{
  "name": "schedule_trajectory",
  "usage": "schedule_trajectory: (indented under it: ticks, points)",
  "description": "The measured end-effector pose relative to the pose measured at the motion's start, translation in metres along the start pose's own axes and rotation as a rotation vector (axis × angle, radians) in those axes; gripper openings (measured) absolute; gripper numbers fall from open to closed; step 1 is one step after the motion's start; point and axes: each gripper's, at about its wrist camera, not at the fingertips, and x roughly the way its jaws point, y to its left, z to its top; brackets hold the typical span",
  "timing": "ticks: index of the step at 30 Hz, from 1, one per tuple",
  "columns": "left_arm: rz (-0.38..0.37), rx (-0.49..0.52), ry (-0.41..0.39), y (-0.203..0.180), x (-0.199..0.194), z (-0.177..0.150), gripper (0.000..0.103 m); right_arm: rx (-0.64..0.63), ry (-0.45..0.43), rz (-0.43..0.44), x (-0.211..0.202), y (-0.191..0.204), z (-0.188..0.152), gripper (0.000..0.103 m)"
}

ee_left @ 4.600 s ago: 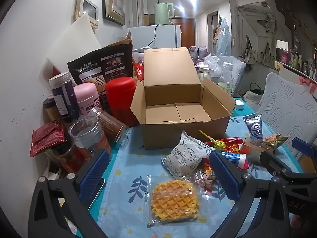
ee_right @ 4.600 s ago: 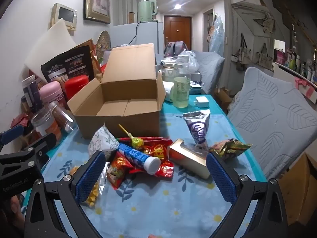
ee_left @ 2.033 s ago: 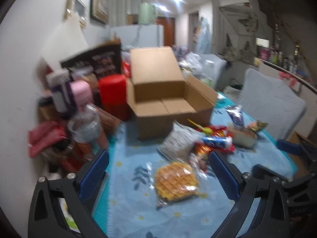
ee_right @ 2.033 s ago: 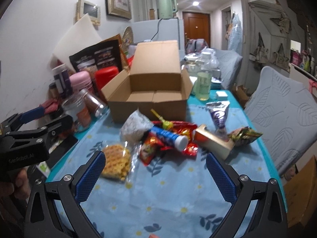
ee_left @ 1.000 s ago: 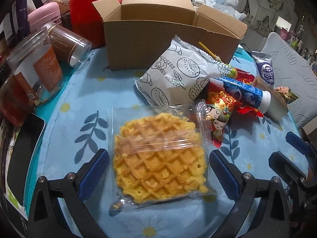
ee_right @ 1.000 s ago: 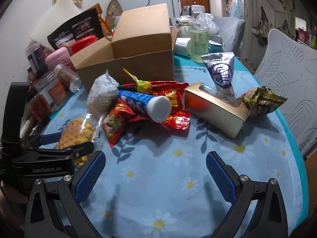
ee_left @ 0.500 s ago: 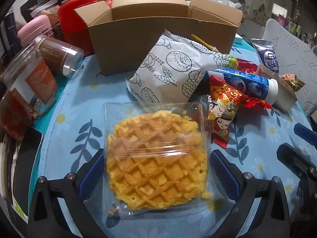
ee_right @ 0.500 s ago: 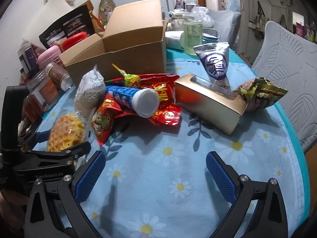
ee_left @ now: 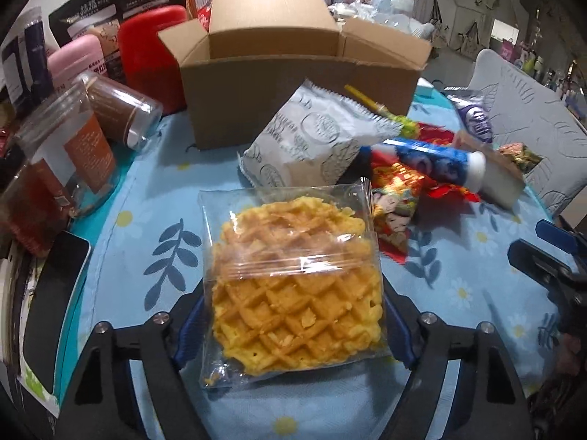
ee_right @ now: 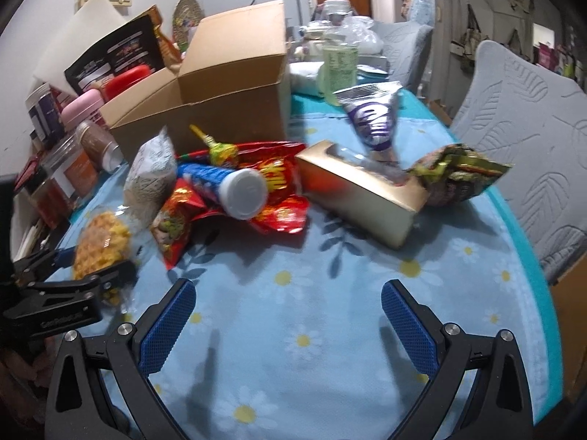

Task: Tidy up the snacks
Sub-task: 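Lift the waffle with the left gripper while the right gripper grasps the gold-and-white box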

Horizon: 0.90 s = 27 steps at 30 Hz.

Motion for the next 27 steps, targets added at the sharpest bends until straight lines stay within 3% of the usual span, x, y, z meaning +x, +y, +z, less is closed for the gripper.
schedule_trajectory:
  ticks: [7,16,21,27]
  points:
    - [-0.042,0.025,-0.059,-0.016,-0.025,0.022,0.080,-0.001,-0.018,-0.062,-0.015,-0.021,0.005,0.103]
    - [-0.095,0.068,-0.100,-0.052,-0.018,0.068,0.080,-0.019,-0.063,-0.079,-0.020,-0.046,0.024,0.103]
    - [-0.099,0.080,-0.109,-0.063,-0.011,0.083,0.080,-0.073,-0.046,0.002,-0.005,-0.053,0.039,0.102]
    - [-0.085,0.078,-0.097,-0.066,0.002,0.091,0.080,-0.065,0.016,0.100,0.035,-0.064,0.047,0.088]
